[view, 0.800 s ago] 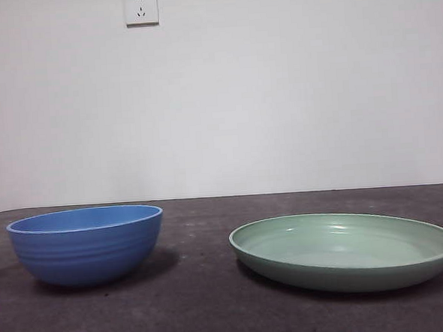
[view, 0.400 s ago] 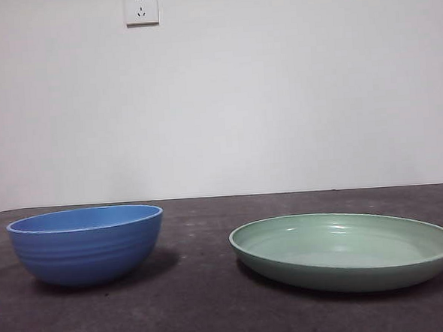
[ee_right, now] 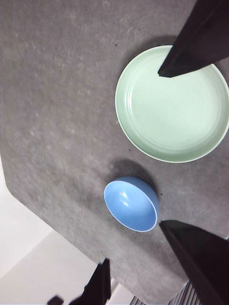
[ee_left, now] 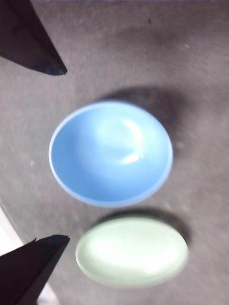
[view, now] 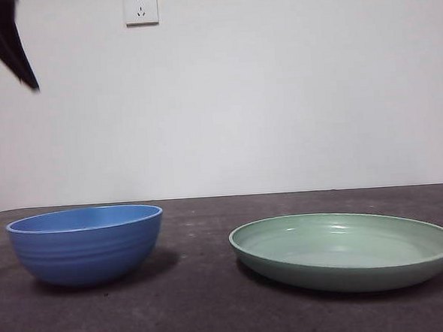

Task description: Pick up the blue bowl, put it on the green plate, put it on desk

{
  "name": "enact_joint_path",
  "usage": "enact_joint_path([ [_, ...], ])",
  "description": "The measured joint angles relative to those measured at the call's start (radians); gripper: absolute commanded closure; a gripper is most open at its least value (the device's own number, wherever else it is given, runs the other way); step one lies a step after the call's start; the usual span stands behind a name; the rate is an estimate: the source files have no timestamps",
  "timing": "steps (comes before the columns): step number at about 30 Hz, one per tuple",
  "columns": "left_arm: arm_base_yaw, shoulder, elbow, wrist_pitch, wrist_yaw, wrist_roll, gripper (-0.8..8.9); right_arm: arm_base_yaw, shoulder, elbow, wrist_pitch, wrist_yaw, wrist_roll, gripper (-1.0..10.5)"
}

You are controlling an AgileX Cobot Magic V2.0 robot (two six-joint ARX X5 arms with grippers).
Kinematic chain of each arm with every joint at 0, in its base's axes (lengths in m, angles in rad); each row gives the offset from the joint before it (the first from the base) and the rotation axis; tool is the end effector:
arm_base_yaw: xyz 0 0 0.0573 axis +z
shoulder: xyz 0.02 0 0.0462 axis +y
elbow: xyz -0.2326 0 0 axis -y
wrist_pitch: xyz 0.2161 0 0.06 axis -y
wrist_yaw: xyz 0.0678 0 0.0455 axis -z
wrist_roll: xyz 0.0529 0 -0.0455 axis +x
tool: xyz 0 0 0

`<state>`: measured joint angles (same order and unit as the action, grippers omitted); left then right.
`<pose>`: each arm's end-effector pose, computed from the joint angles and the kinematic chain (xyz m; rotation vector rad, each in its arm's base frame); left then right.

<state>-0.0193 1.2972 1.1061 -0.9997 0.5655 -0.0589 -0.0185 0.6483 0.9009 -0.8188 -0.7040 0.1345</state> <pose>0.2218 -0.0326 0.2409 -0.3761 1.1782 -0.4797 0.1207 0.0320 0.2981 0.3301 0.5853 0.6309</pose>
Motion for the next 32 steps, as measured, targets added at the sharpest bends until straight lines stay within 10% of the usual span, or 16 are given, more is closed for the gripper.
enact_joint_path([
  [19, -0.124, 0.326, 0.000, 0.126, -0.234, 0.020, 2.66, 0.000, 0.000, 0.000, 0.000, 0.000, 0.000, 4.7],
  [32, -0.136, 0.341, 0.000, 0.159, -0.243, 0.020, 5.42, 0.000, 0.000, 0.000, 0.016, 0.003, 0.000, 4.7],
])
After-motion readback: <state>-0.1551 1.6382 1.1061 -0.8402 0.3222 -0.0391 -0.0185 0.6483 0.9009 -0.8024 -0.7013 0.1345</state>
